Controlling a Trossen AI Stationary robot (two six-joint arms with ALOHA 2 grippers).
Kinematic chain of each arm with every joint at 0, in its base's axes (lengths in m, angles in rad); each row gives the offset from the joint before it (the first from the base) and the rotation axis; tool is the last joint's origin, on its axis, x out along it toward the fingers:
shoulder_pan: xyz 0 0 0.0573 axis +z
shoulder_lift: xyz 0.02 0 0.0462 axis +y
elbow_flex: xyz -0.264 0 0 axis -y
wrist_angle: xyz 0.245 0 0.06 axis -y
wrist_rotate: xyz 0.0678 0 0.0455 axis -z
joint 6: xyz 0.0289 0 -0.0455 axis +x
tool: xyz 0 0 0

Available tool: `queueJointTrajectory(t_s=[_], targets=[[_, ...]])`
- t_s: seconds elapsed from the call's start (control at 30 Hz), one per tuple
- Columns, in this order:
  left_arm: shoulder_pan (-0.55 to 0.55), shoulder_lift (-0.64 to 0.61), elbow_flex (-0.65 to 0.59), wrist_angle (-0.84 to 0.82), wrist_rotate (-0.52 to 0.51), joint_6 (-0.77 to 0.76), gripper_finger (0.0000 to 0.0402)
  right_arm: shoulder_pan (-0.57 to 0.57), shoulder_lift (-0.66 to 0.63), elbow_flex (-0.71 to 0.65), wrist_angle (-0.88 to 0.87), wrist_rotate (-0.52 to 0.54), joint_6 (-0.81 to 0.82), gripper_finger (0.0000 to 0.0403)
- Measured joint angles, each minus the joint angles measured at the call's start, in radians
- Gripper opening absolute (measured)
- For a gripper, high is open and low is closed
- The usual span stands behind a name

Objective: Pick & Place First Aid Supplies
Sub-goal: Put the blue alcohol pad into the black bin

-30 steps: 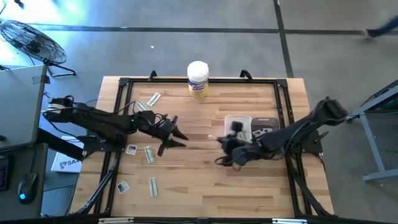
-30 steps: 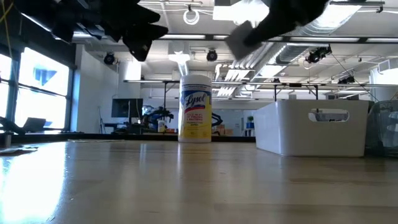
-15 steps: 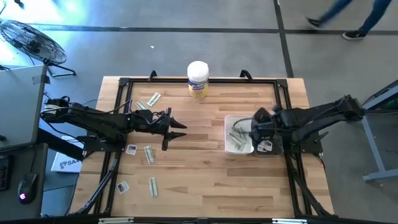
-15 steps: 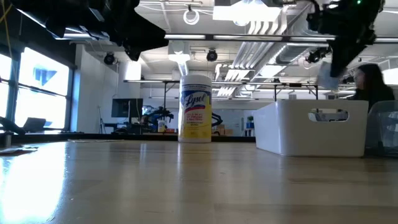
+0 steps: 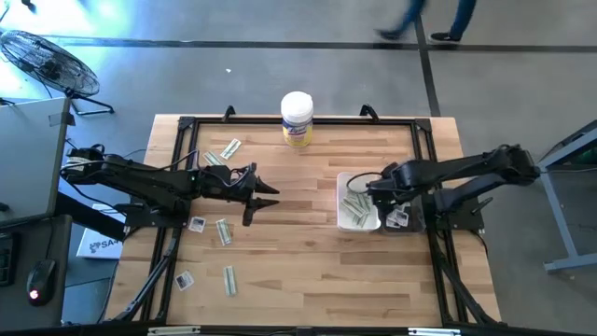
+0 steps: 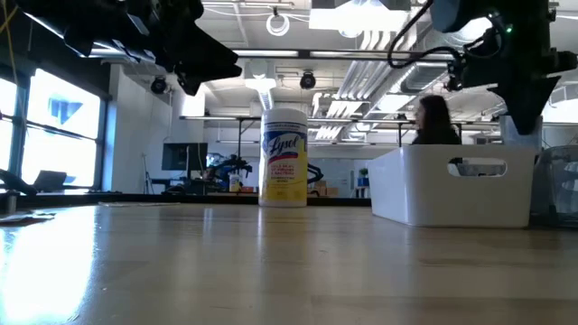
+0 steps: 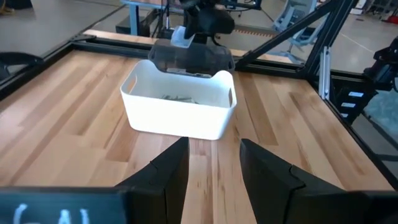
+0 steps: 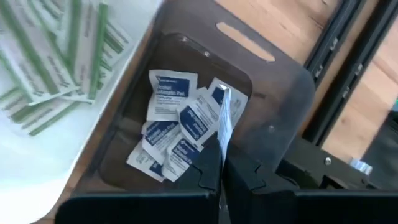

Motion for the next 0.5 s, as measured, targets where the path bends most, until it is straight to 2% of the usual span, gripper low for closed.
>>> queueJointTrajectory(t_s=[0.3, 0.5], targets=[[0.0, 0.0, 0.0, -0.01, 0.0, -0.004, 0.014, -0.005, 0.155, 0.0, -0.013, -0.068, 0.015, 0.0], [0.0, 0.0, 0.0, -0.01, 0.001, -0.004, 0.014, -0.044, 0.217, 0.0, -0.011, -0.068, -0.012, 0.0]])
